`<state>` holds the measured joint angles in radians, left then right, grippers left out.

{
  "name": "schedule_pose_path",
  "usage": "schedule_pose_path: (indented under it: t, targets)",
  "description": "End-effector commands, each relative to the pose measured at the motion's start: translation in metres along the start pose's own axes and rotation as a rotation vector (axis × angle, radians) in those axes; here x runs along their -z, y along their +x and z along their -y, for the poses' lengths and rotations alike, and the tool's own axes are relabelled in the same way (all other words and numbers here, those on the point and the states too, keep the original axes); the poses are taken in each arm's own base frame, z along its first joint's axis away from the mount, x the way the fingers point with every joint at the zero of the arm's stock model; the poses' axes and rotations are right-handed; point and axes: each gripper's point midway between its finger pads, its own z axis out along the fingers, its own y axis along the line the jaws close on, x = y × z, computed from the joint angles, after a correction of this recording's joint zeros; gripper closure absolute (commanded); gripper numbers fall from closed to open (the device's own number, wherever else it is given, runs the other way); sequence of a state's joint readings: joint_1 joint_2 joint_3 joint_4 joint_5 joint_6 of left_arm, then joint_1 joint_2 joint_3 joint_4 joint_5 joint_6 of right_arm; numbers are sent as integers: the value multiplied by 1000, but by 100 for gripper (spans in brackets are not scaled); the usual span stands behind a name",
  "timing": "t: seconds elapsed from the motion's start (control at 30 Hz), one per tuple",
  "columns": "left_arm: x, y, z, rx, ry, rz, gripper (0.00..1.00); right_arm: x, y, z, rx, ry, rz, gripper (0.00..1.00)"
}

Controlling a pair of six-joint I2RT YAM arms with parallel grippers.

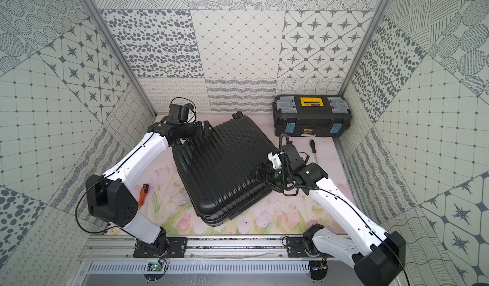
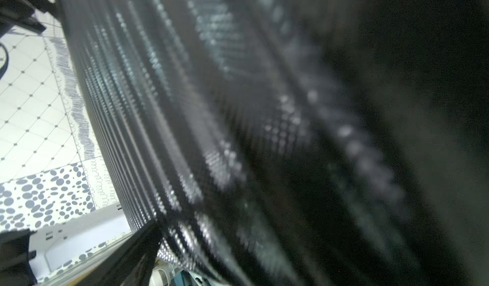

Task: Open the suitcase zippers
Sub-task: Adjust the suitcase at the center of the board.

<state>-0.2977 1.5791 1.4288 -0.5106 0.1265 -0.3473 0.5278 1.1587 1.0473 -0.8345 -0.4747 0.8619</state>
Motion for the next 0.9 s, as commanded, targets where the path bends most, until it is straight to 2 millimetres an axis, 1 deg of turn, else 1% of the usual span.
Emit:
schedule_pose_path:
  t: [0.0,0.13,0.17,0.2,0.23,0.3,0.33,0.37,0.4,0.43,0.47,0.53,0.6,0.7,0.77,0.8,0.87]
  targets:
    - [27,75,22,133,177,-248,1,-2,-91,-72,188,-185,227,1]
    - [63,84,15,162,141,-194,1,-12,-150,-97,201,-199,257,1]
    - [71,89,13,190,134,-184,1,-13,-164,-99,208,-191,270,1]
    - [75,96,13,230,143,-187,1,-12,-177,-101,220,-173,291,1]
    - [78,105,19,282,193,-198,1,-11,-189,-97,223,-147,310,1]
    - [80,129,42,376,343,-251,1,-3,-211,-90,243,-129,358,1]
    - [83,137,48,385,375,-265,1,1,-217,-85,240,-125,364,1]
    - [90,141,49,369,376,-258,1,7,-220,-81,238,-124,366,1]
    - [98,139,45,335,343,-230,1,13,-221,-76,239,-110,371,1]
    - [110,132,36,288,280,-184,1,22,-219,-73,250,-88,395,1]
    - [121,121,24,232,197,-127,1,31,-215,-69,262,-63,422,1]
    - [140,94,7,141,65,-33,1,43,-203,-67,275,-57,443,1]
    - [149,64,0,90,-12,34,1,50,-187,-68,284,-76,454,1]
    - [142,18,-6,89,-63,108,1,53,-167,-70,296,-99,467,1]
    - [125,-14,-19,124,-94,130,1,50,-152,-72,297,-125,458,1]
    - [117,-27,-25,130,-110,133,1,48,-146,-73,302,-134,455,1]
    - [96,-52,-47,127,-184,128,1,41,-131,-74,321,-140,432,1]
